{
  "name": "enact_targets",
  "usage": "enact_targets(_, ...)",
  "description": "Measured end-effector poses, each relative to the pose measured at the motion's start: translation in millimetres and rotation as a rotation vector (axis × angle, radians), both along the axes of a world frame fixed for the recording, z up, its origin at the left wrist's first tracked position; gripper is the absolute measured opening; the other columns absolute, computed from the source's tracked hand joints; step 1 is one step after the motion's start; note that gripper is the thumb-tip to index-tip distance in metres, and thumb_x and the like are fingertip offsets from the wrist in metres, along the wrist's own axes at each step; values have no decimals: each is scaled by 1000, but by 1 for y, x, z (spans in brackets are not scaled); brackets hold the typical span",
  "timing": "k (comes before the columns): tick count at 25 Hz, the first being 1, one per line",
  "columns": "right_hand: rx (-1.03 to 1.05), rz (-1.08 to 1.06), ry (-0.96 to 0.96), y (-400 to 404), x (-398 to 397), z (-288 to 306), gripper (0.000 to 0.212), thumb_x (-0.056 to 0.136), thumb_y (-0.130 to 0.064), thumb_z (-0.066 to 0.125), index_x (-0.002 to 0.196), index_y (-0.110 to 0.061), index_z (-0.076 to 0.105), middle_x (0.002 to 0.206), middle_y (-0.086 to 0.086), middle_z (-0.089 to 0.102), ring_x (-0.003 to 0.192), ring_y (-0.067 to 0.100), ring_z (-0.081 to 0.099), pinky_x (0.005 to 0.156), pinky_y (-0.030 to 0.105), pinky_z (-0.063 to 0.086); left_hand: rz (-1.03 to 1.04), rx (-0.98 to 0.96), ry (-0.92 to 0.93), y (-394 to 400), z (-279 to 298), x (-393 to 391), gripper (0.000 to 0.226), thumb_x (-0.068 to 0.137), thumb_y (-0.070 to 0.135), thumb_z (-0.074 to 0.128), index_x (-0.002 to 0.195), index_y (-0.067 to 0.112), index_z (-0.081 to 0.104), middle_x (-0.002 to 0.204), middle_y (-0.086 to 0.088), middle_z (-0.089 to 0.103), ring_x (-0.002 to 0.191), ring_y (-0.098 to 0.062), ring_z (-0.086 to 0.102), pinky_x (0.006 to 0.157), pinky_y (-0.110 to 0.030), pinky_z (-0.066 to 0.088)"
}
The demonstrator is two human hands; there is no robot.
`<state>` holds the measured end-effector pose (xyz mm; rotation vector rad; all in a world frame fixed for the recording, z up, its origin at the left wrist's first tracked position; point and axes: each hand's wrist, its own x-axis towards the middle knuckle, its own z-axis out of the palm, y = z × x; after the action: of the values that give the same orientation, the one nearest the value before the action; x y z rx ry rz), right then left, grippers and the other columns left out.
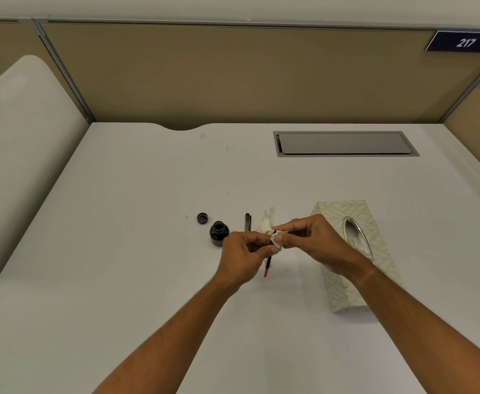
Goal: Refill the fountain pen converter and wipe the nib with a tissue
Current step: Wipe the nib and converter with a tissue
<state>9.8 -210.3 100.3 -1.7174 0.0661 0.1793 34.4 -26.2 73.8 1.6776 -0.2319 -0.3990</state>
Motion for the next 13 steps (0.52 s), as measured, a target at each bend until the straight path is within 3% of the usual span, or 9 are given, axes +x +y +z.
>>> enact_targets(5,43,21,6,-5,-1,2,22,84,-10,75,104,-4,76,94,9,78,89,18,74,77,23,55,-107,26,39,3,4,4,16,89,8,66,100,13,76,86,-4,77,82,-10,74,75,-15,55)
enact_targets(13,24,77,1,-10,4,8,21,83,-4,75,103,-5,76,88,12,77,82,20,73,78,25,56,-161,-1,82,4,9,4,21,92,4,59,95,16,75,85,-3,76,85,-12,73,80,-21,56)
